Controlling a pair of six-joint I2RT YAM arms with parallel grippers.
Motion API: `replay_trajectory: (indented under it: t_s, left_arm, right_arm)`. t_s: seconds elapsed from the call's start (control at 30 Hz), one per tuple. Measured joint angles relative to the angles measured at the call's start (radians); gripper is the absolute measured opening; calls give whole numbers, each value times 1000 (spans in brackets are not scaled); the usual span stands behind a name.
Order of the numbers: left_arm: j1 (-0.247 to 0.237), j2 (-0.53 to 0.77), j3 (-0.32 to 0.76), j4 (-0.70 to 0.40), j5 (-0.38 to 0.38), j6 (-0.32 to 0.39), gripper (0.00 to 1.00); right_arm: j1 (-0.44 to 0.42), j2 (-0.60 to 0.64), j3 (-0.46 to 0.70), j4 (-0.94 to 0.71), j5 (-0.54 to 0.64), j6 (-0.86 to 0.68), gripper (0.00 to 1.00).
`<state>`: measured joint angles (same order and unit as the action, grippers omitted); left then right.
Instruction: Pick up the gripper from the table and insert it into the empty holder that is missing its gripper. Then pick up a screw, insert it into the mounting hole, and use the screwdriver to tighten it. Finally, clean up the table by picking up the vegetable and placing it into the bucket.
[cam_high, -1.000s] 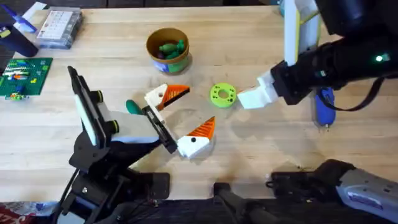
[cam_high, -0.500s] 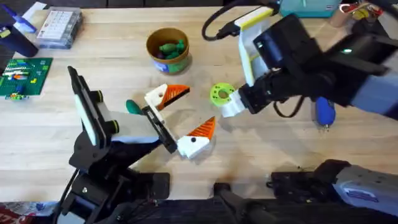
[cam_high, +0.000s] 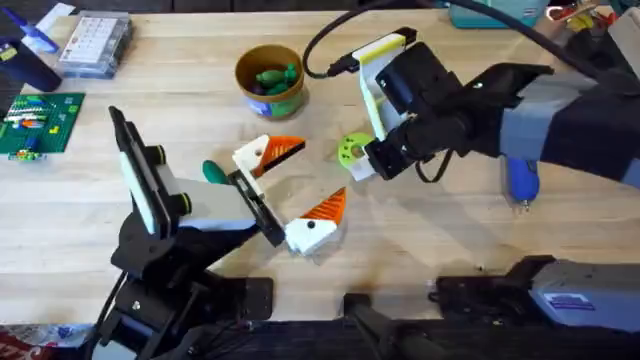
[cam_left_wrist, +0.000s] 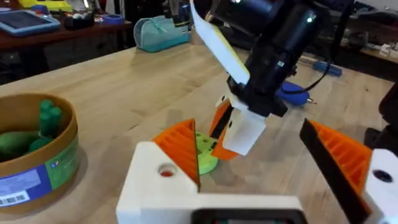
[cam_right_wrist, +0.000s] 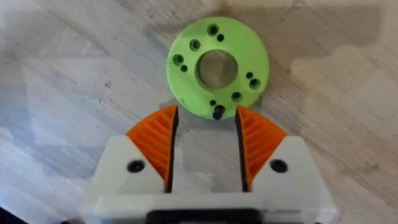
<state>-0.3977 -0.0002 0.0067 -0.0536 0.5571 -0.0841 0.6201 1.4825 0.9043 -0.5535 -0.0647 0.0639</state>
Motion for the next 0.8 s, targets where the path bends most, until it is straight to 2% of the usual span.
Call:
replay_trajectory:
  t_s: [0.07,0.6,0.73,0.8]
  left_arm:
    - [0,0,0,0,0,0,989]
    - [0,0,0,0,0,0,989]
    - [0,0,0,0,0,0,989]
    - [0,0,0,0,0,0,989]
  right_arm:
    - [0,3,0,1,0,0,512]
    - [0,28,0,23,21,0,255]
    - [0,28,0,23,23,0,133]
    - [0,29,0,22,23,1,27]
